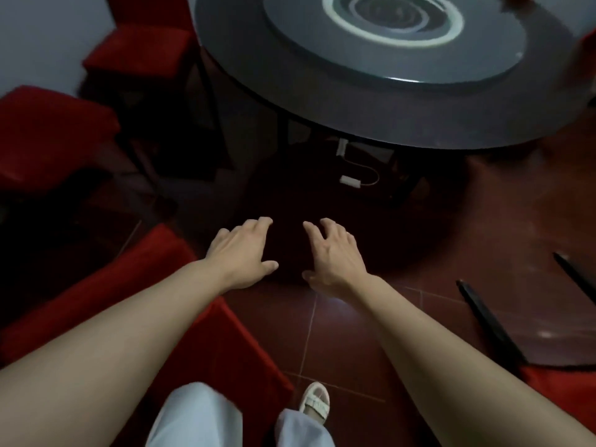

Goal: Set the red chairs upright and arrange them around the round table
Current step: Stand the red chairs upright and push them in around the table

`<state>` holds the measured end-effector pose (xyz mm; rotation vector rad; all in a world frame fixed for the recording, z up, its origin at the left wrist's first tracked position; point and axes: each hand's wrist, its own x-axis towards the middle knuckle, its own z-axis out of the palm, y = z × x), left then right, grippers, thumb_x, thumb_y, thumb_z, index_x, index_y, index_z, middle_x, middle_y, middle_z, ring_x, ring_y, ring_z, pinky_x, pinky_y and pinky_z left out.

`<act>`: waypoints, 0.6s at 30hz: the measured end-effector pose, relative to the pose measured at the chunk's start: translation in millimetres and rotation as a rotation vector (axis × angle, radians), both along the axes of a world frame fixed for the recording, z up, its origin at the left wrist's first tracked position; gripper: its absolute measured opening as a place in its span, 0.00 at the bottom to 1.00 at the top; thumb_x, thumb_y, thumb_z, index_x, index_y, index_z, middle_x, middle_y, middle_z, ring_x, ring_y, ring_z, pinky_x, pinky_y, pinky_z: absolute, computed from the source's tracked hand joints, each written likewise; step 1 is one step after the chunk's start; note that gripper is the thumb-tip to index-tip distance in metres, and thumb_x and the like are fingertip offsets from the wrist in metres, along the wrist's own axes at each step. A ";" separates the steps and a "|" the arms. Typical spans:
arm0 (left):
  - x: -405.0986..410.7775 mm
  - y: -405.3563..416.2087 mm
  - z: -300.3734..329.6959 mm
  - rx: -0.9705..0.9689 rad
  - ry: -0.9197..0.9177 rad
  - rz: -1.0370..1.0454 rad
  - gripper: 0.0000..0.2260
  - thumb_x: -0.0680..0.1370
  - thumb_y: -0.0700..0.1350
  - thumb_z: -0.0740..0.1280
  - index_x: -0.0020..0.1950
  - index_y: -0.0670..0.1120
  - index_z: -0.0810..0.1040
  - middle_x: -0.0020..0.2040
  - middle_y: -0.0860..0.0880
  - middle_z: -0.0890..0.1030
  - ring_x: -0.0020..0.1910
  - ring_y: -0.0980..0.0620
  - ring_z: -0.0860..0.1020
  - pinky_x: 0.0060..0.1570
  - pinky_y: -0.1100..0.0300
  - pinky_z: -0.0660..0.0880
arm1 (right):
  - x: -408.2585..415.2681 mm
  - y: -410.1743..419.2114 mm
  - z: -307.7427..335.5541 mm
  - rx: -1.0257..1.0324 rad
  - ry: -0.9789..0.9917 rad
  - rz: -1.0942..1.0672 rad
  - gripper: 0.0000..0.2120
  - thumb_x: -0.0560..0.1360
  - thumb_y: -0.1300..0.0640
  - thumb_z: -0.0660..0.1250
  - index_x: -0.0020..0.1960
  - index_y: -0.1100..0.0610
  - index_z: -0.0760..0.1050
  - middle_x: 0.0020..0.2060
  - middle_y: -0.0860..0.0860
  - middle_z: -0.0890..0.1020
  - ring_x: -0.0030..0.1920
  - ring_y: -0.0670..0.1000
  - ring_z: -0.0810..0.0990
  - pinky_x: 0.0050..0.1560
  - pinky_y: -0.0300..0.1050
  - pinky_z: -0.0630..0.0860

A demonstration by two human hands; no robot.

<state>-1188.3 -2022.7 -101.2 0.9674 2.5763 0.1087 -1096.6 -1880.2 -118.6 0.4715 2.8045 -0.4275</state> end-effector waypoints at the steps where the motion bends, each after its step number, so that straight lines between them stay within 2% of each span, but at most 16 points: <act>1: 3.8 -2.4 0.1 0.000 -0.005 0.023 0.36 0.74 0.56 0.68 0.76 0.48 0.54 0.73 0.47 0.65 0.68 0.45 0.69 0.66 0.49 0.64 | 1.1 -1.0 -1.6 0.001 -0.005 0.025 0.43 0.71 0.51 0.71 0.77 0.52 0.49 0.74 0.59 0.53 0.74 0.60 0.53 0.74 0.55 0.53; 10: 43.2 -67.8 -5.1 0.027 -0.013 0.310 0.35 0.75 0.56 0.68 0.76 0.49 0.54 0.73 0.47 0.64 0.69 0.45 0.67 0.67 0.50 0.62 | -3.5 -54.0 -7.2 0.010 -0.049 0.287 0.42 0.71 0.50 0.70 0.77 0.52 0.49 0.74 0.59 0.54 0.74 0.59 0.53 0.74 0.54 0.54; 18: 108.2 -153.8 -32.2 0.050 -0.065 0.543 0.35 0.75 0.56 0.67 0.76 0.48 0.54 0.72 0.45 0.65 0.69 0.44 0.68 0.68 0.48 0.62 | 33.2 -122.5 -11.4 0.057 -0.115 0.495 0.40 0.72 0.50 0.67 0.77 0.53 0.49 0.74 0.60 0.53 0.74 0.60 0.54 0.73 0.54 0.54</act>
